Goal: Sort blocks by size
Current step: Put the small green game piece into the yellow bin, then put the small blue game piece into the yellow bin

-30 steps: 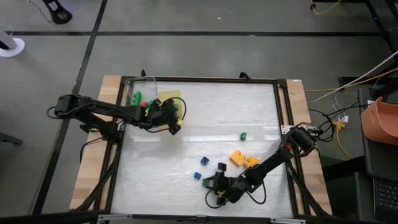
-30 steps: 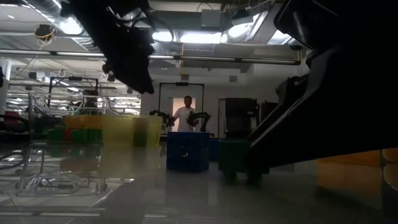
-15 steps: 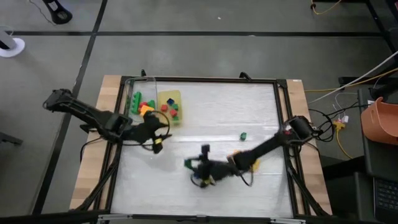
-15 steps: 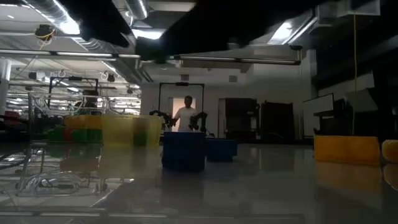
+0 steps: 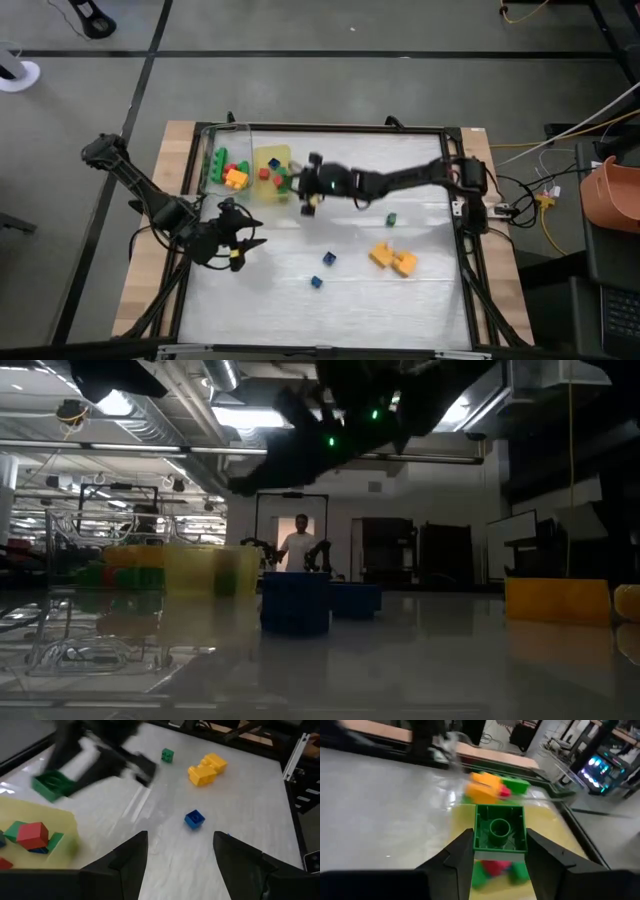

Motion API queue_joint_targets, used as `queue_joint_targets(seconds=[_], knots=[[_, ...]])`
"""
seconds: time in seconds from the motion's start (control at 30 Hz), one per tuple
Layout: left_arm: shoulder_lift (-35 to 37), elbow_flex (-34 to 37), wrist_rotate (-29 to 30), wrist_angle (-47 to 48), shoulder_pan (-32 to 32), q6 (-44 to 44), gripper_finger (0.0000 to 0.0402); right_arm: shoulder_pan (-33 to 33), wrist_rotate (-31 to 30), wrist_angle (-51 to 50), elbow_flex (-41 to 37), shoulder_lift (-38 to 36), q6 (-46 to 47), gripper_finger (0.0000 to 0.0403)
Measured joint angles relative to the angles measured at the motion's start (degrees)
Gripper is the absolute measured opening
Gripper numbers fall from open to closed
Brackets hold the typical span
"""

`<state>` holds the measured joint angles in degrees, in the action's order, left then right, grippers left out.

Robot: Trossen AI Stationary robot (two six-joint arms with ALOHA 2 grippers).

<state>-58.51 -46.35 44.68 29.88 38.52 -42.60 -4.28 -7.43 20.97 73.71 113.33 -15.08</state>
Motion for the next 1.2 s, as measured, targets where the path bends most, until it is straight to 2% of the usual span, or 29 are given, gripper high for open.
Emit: queue_joint_targets(seconds=[0.2,0.33,0.73,1.03,1.2], knots=[[-0.90,0.00,2.36,0.26,0.06,-0.66,0.0211,-7.85,9.68,4.37,-0.09,1.17,0.09,0.0151],[-1.90,0.00,2.71,0.75,-0.29,-0.90,0.0211,-10.01,13.04,8.82,-0.01,2.46,0.22,0.0151],[-5.92,0.00,2.93,0.95,-0.70,-2.41,0.0211,-10.35,13.06,8.92,6.64,8.48,1.68,0.0155],[-8.85,0.00,2.92,0.70,-0.69,-2.63,0.0211,-10.36,10.20,3.18,12.24,11.11,4.71,0.0223],[-10.36,0.00,2.89,0.53,-0.63,-3.44,0.0211,-10.38,9.41,0.71,13.34,11.11,4.75,0.0240]])
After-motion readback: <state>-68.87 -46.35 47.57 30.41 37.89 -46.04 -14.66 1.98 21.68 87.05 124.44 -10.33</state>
